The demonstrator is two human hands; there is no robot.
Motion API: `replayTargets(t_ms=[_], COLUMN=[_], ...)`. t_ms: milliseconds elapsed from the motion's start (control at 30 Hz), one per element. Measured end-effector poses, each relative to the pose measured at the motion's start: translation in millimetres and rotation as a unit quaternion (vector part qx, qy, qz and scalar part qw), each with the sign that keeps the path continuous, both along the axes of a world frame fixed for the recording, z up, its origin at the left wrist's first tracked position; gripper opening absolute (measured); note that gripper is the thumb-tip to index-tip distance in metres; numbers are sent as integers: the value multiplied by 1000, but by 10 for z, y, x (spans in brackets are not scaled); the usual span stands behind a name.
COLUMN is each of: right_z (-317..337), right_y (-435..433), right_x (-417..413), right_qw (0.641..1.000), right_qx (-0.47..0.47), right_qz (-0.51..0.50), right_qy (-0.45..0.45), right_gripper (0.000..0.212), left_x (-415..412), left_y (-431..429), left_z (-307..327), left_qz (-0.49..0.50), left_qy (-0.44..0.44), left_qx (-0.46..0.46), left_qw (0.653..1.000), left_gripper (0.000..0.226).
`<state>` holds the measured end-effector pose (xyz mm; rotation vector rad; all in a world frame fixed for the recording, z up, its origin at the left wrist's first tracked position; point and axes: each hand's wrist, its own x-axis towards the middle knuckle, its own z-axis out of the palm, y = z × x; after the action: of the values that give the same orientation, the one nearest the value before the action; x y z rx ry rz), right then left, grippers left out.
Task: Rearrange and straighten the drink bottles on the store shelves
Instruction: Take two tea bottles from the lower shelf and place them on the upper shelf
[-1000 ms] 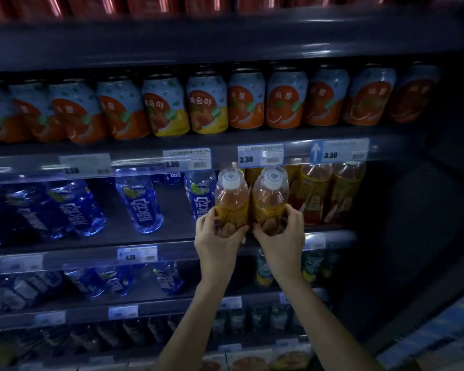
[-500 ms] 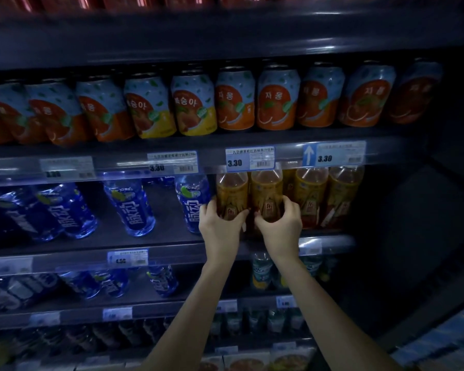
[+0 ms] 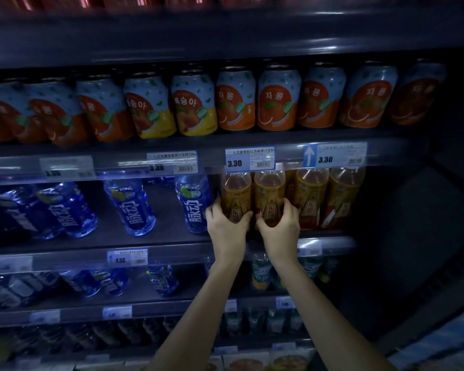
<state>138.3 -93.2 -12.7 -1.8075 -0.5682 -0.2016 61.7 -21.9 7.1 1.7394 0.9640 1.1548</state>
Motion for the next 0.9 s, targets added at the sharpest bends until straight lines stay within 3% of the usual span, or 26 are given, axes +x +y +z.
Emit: replayTargets(t_ms=[167, 367, 533, 900], right_z=[16, 68, 133, 122], right_y=[-13, -83, -76, 525], right_x=[-90, -287, -559, -1397], right_qw=[1000, 998, 995, 988], right_qx=[2, 16, 36, 41], right_qz=[-27, -33, 2, 128], right_qy=[12, -47, -92, -81], right_gripper=[78, 68, 57, 48], left_x=[-65, -315, -639, -1638], left_y=[-38, -35, 61, 744], left_z=[1, -61, -67, -9], left_qz=[-6, 0, 26, 103], left_qy=[3, 27, 32, 32], left_qx=[3, 22, 50, 71], left_qw=[1000, 999, 998, 992], left_gripper=[77, 67, 59, 51])
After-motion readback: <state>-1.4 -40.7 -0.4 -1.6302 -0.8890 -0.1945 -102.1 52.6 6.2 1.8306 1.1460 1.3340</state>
